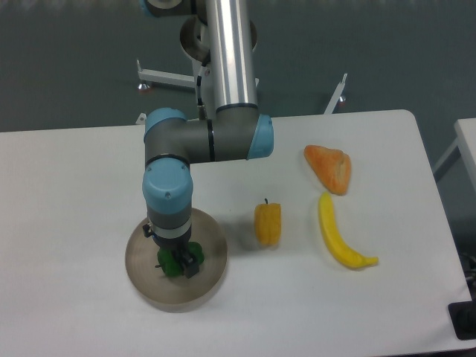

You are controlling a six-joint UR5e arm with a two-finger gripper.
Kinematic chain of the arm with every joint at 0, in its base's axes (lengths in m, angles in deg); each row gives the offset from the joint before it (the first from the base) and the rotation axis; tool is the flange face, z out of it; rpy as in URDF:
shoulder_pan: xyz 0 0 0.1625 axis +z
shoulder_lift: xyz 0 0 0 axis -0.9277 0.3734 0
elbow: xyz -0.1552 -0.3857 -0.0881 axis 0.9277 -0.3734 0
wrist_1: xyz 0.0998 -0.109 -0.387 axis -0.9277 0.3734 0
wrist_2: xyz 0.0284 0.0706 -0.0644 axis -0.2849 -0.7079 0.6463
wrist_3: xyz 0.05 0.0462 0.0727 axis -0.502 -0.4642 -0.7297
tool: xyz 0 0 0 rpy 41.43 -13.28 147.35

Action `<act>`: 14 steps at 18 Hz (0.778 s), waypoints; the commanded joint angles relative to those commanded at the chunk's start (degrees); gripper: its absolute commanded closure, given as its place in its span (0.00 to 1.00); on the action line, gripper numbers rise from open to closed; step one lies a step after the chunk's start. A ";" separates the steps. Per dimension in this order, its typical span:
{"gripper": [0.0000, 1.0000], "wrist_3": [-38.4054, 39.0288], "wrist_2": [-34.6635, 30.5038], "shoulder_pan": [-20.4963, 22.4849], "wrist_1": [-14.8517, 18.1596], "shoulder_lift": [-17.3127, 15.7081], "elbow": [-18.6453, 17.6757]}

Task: Pick up the green pepper from the plate
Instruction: 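Close the gripper on the green pepper and lift it, then carry the green pepper off the plate toward the banana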

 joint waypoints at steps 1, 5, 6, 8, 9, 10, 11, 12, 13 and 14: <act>0.57 -0.09 0.17 0.00 0.00 0.09 0.17; 0.96 1.05 1.93 0.44 0.44 -1.31 0.53; 0.95 2.36 2.80 0.87 0.87 -2.62 0.62; 0.94 2.64 4.56 3.15 2.45 -5.08 0.62; 0.95 2.64 5.79 4.64 3.24 -6.40 0.62; 0.95 2.38 5.97 5.79 3.43 -7.28 0.62; 0.95 2.37 6.06 6.84 3.43 -7.99 0.62; 0.94 2.37 6.06 7.73 3.43 -8.61 0.62; 0.94 2.37 6.06 8.95 3.43 -9.31 0.62; 0.94 2.37 6.06 10.44 3.51 -9.75 0.70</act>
